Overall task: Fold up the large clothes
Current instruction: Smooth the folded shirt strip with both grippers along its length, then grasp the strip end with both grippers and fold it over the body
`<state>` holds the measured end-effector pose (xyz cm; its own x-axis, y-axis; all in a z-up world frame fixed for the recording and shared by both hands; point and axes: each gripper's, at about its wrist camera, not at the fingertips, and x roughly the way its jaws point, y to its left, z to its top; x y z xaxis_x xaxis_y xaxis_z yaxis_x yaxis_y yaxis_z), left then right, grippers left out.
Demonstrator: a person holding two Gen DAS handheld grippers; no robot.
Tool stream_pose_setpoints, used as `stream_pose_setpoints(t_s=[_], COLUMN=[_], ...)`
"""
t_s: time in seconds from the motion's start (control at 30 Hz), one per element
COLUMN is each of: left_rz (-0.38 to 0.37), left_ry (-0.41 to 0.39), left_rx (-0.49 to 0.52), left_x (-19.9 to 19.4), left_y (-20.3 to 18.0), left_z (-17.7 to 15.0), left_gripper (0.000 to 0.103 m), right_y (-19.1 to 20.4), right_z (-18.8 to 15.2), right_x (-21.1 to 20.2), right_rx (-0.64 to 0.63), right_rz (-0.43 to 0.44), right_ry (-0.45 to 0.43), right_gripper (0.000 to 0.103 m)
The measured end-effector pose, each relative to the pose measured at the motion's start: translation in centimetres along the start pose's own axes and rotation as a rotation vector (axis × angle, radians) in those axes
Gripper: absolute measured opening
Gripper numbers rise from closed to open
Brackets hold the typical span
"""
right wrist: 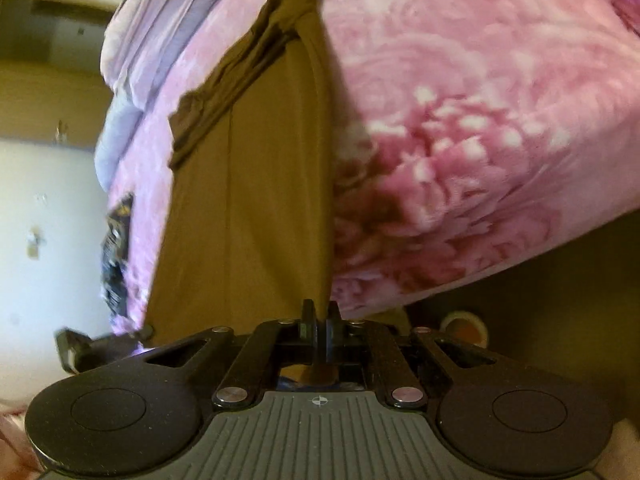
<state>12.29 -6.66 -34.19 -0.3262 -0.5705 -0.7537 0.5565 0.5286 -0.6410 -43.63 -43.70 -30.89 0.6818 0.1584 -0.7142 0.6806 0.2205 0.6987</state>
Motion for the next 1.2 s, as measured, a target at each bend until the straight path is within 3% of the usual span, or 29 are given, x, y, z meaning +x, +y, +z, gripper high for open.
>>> stream_pose_setpoints(t_s=[0.13, 0.23, 0.37, 0.47, 0.53, 0.57, 0.63, 0.67, 0.7, 0.77, 0.87, 1.0, 1.2], left_rz=[-0.071, -0.131, -0.164, -0.143, -0.094, -0.085, -0.007, 0.022, 0.044, 0.083, 0.126, 0.129, 0.133], left_ry=[-0.097, -0.166, -0.200, -0.216, -0.221, -0.223, -0.246, -0.252, -0.251, -0.231, -0.192, -0.188, -0.192], left_rx=[0.008, 0.030, 0.077, 0.077, 0.027, 0.002, -0.064, -0.073, -0.076, -0.066, 0.045, 0.169, 0.240], left_x=[-0.8, 0.4, 4.1, 7.3, 10.1, 11.4, 13.6, 14.3, 14.8, 15.4, 15.9, 16.7, 18.9], left_y=[-2.4, -4.1, -6.1, -7.1, -6.7, -6.3, -5.5, -5.2, -4.9, -4.5, -4.6, -5.9, -7.6], left_z=[4.4, 10.2, 18.8, 24.4, 27.6, 28.9, 30.9, 31.6, 32.0, 32.1, 31.4, 30.9, 32.2], left_gripper=[0.001, 0.001, 0.001, 0.001, 0.002, 0.003, 0.008, 0.014, 0.016, 0.020, 0.024, 0.030, 0.031], right_y=[2.6, 4.5, 6.5, 7.2, 6.7, 6.4, 5.9, 5.9, 6.0, 5.8, 6.1, 7.3, 8.1], right_z=[4.3, 9.3, 17.1, 23.2, 27.1, 28.5, 30.9, 31.5, 31.6, 31.5, 30.4, 29.9, 31.6], right_x=[-1.1, -1.3, 0.6, 2.6, 4.7, 5.7, 7.0, 7.3, 7.6, 8.1, 9.2, 11.2, 13.1], right_rx=[0.012, 0.021, 0.045, 0.051, 0.108, 0.135, 0.152, 0.138, 0.111, 0.055, -0.091, -0.236, -0.278], right_rz=[0.060, 0.082, 0.078, 0.066, 0.043, 0.030, -0.052, -0.103, -0.154, -0.189, -0.254, -0.301, -0.312], right_ry=[-0.045, -0.095, -0.155, -0.201, -0.225, -0.239, -0.298, -0.331, -0.362, -0.362, -0.332, -0.342, -0.403], right_gripper=[0.000, 0.000, 0.000, 0.000, 0.000, 0.005, 0.033, 0.054, 0.057, 0.057, 0.057, 0.057, 0.057])
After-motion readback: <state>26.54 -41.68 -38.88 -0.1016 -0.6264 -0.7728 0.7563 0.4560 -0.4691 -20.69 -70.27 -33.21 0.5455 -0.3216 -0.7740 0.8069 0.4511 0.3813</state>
